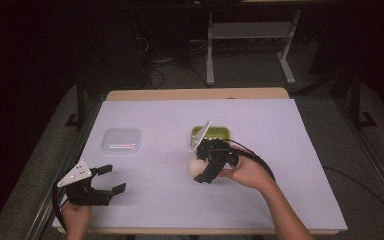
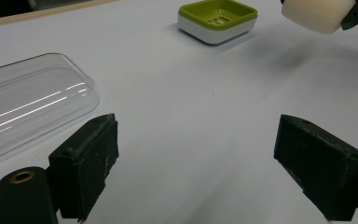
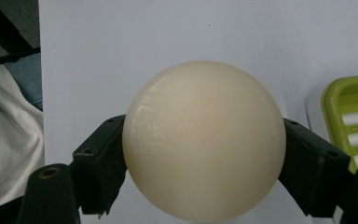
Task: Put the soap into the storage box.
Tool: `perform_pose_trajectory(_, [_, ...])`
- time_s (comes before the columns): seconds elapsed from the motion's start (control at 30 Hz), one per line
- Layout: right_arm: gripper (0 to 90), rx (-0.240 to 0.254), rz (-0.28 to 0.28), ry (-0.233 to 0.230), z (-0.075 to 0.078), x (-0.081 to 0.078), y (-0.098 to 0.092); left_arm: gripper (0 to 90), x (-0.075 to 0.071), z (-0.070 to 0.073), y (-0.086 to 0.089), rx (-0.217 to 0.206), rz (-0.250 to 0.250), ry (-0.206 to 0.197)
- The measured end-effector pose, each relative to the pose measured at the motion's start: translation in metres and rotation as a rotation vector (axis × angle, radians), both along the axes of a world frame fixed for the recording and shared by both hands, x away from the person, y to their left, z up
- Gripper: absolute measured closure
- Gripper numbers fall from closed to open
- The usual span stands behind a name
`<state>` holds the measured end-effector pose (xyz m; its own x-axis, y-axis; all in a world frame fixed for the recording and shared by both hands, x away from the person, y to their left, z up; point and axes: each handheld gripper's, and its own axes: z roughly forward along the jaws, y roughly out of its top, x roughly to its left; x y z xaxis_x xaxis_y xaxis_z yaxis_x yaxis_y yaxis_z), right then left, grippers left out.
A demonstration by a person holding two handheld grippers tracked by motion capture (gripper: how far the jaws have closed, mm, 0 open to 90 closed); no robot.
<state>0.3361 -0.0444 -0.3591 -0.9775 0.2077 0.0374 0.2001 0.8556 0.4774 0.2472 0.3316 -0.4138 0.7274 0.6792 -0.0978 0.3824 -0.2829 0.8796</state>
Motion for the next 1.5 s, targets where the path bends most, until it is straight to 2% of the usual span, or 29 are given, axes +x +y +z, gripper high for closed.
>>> perform_pose_trajectory(0.87, [22.3, -0.010, -0.031, 0.008, 0.012, 0.031, -0.004, 13.1, 0.000, 0.000, 0.001, -0.004, -0.002, -0.001])
perform_pose_trajectory(1.5, [22.3, -0.003, -0.051, -0.002, 0.030, 0.053, -0.005, 13.1, 0.000, 0.000, 0.001, -0.006, -0.001, 0.001])
